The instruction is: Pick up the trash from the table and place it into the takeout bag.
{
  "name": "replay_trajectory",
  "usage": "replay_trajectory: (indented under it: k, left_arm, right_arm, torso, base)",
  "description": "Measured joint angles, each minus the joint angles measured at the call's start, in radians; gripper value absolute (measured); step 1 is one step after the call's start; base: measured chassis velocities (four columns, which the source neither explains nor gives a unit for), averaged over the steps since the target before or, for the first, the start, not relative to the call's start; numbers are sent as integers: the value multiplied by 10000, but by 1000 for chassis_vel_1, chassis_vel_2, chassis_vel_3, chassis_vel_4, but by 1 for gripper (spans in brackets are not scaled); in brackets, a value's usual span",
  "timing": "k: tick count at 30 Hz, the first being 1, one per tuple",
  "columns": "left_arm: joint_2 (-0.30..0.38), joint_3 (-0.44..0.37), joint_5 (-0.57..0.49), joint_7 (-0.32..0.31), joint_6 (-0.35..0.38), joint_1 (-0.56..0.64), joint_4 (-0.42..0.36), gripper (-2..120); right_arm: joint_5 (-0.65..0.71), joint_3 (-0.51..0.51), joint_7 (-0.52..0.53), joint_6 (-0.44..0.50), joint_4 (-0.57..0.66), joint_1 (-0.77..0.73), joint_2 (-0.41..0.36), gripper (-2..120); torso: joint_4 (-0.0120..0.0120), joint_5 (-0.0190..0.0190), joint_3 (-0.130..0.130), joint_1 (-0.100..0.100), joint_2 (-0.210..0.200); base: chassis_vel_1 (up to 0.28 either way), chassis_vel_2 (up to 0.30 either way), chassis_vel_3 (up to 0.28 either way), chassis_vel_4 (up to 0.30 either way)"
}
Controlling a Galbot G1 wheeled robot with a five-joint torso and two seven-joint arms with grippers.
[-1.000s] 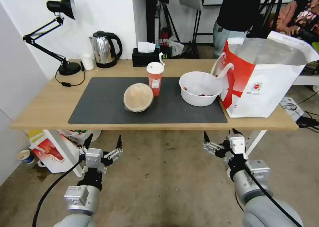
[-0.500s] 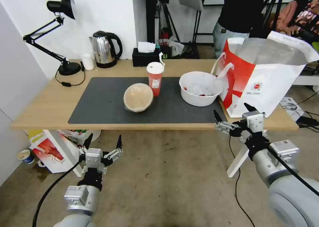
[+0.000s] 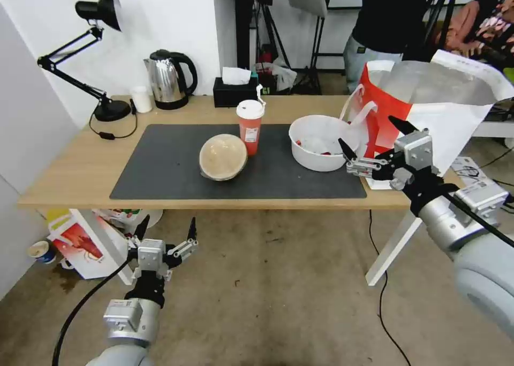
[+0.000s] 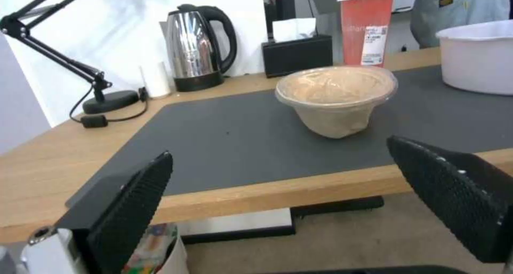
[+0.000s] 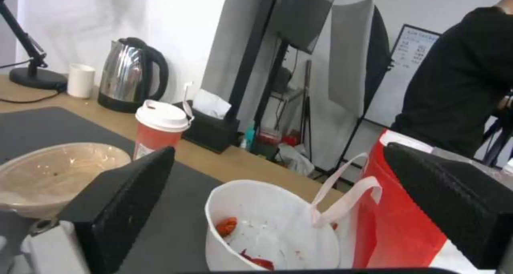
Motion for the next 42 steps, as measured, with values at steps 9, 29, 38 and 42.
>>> replay_trajectory:
  k: [9, 29, 38, 42]
  left_arm:
    - [0, 0, 0, 0, 0, 0, 0, 100]
    - [0, 0, 0, 0, 0, 0, 0, 100]
    - [-1, 1, 0, 0, 0, 0, 0, 100]
    - [0, -2, 0, -1, 0, 0, 0, 100]
  right_arm:
    - [550, -1183, -2028, 1157, -1551, 2300, -1251, 100]
    - [873, -2488, -4027, 2254, -3064, 4527, -2211, 100]
    - [447, -3479, -5017, 2710, -3832, 5650, -2114, 100]
    - [373, -3996, -5202, 2805, -4168, 6517, -2093, 100]
  torso:
    - [6, 1, 1, 1, 1]
    - [1, -2, -2, 1, 1]
    - [7, 0, 0, 2, 0]
    - [9, 6, 1, 6, 0]
  base:
    - [0, 0, 0, 0]
    - [0, 0, 0, 0]
    - [0, 0, 0, 0]
    - [0, 0, 0, 0]
